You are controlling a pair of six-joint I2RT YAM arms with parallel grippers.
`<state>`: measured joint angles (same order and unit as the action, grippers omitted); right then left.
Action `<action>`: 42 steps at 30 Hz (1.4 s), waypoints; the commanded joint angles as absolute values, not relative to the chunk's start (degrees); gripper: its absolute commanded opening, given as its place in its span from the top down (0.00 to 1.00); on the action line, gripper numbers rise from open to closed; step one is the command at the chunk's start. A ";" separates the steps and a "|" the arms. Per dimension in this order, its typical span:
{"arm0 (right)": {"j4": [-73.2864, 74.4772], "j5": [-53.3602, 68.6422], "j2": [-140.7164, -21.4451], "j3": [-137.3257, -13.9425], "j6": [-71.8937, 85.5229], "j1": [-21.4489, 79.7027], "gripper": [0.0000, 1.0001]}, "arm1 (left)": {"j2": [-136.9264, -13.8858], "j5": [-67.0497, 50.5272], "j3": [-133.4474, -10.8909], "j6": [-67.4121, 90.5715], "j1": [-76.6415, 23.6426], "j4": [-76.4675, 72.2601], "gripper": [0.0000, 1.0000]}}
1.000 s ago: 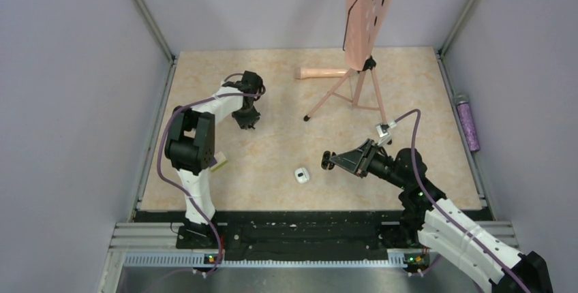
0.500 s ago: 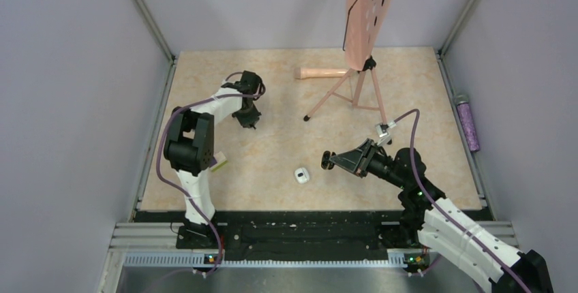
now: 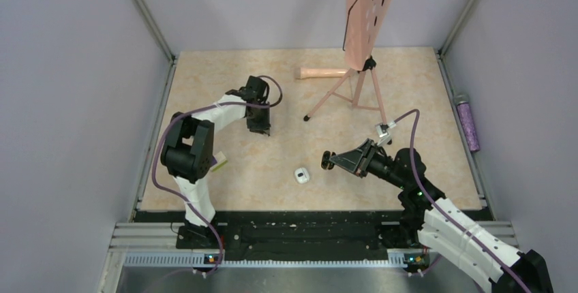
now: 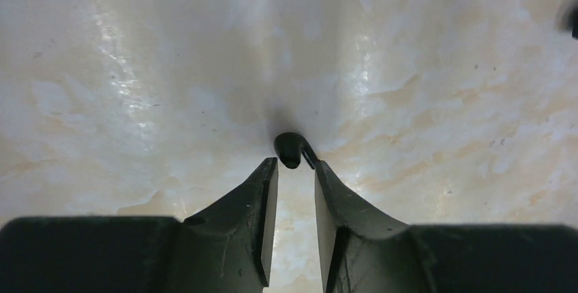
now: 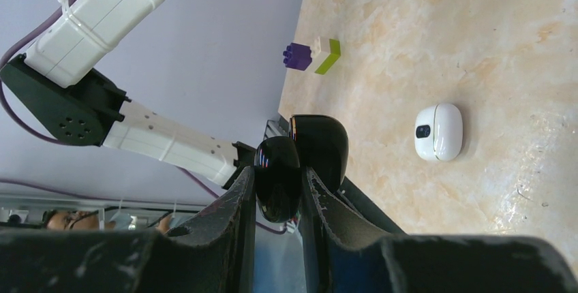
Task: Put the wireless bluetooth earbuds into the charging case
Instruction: Move the left earbud to the center of the board, then pick up the left earbud from the center of the board.
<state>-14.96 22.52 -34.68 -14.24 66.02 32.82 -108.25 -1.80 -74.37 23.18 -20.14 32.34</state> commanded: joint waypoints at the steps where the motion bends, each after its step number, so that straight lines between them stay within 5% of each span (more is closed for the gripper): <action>1: -17.76 22.15 -34.33 -14.46 65.77 32.23 1.00 | -106.49 -3.89 -75.87 15.32 -21.90 35.06 0.66; 9: -17.93 22.15 -34.17 -14.17 66.01 32.27 1.00 | -105.92 -0.59 -75.67 17.99 -23.68 35.70 0.46; 23: -19.08 22.84 -35.21 -14.46 66.18 32.26 1.00 | -107.77 11.32 -80.52 39.09 -23.73 39.55 0.38; 42: -18.37 22.69 -34.47 -14.24 65.99 32.23 1.00 | -115.03 12.34 -84.42 45.81 -23.90 42.75 0.63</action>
